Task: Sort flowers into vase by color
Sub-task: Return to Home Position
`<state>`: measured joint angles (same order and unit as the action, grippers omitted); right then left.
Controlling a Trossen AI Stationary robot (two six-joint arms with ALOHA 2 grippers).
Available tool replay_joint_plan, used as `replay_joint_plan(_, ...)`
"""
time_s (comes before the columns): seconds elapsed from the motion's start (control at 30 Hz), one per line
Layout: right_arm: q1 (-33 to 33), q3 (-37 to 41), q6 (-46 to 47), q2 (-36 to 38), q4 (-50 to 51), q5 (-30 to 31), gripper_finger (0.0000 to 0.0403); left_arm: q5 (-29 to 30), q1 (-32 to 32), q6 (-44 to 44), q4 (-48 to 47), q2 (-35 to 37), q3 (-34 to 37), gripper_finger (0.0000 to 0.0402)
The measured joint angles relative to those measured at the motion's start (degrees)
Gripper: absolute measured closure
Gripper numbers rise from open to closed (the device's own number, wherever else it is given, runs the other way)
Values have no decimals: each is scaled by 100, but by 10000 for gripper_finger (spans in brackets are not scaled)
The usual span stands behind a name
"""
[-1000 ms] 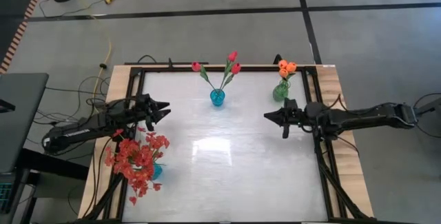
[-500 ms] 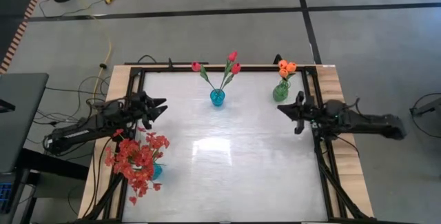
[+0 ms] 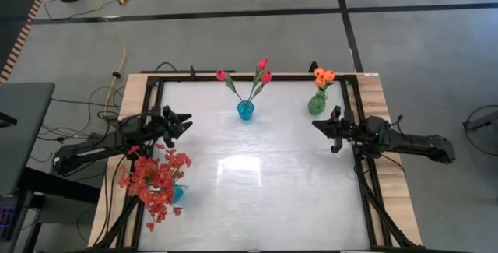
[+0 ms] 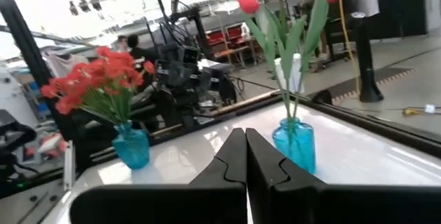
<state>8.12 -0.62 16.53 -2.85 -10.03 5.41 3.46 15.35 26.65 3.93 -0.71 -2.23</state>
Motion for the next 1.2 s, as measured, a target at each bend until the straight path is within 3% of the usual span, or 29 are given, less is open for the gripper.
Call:
replay_joint_plan(0.5, 50, 0, -356, -3, 558, 37, 376, 9, 0, -617, -297, 0, 36, 207)
replay_joint_plan(0.97, 52, -13, -352, -9, 893, 35, 368, -10, 0, -1583, -582, -4, 34, 359)
replay_joint_plan(1.2, 52, -15, -840, -24, 924, -33, 368, 28, 0, -1762, -588, -4, 34, 399)
